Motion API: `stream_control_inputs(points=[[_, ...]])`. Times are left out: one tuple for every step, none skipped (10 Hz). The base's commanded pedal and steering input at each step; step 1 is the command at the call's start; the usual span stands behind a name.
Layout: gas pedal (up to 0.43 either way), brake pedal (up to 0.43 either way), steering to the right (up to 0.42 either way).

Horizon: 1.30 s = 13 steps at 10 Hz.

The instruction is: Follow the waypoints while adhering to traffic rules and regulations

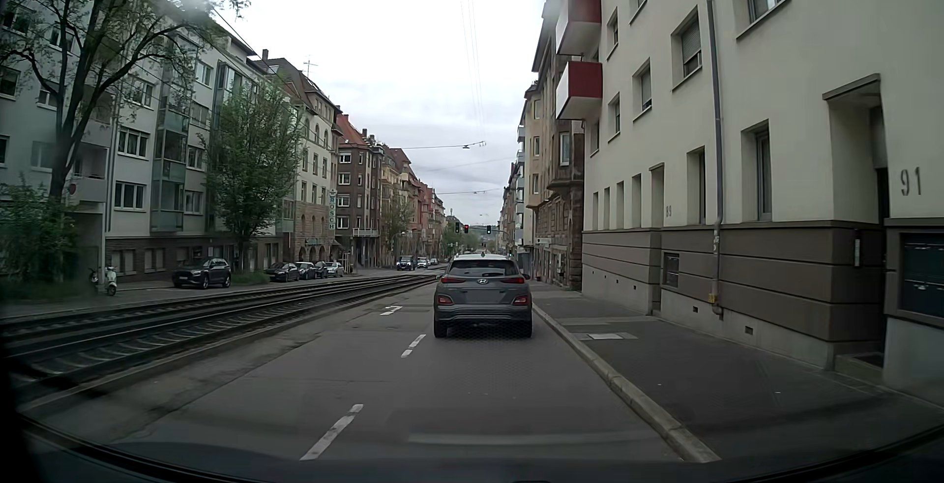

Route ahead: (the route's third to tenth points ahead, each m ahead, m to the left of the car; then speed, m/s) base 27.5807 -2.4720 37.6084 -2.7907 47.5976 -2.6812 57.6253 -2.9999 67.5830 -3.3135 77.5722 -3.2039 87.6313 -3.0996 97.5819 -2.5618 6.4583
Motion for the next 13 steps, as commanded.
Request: stream_control_inputs(points=[[0.000,0.189,0.003],[0.000,0.201,0.002],[0.000,0.201,0.002],[0.000,0.195,0.001],[0.000,0.165,0.000],[0.000,0.152,0.000],[0.000,0.122,0.000],[0.000,0.110,-0.001],[0.000,0.037,0.000],[0.000,0.000,0.000],[0.000,0.000,0.000],[0.000,0.000,0.000],[0.000,0.000,0.000]])
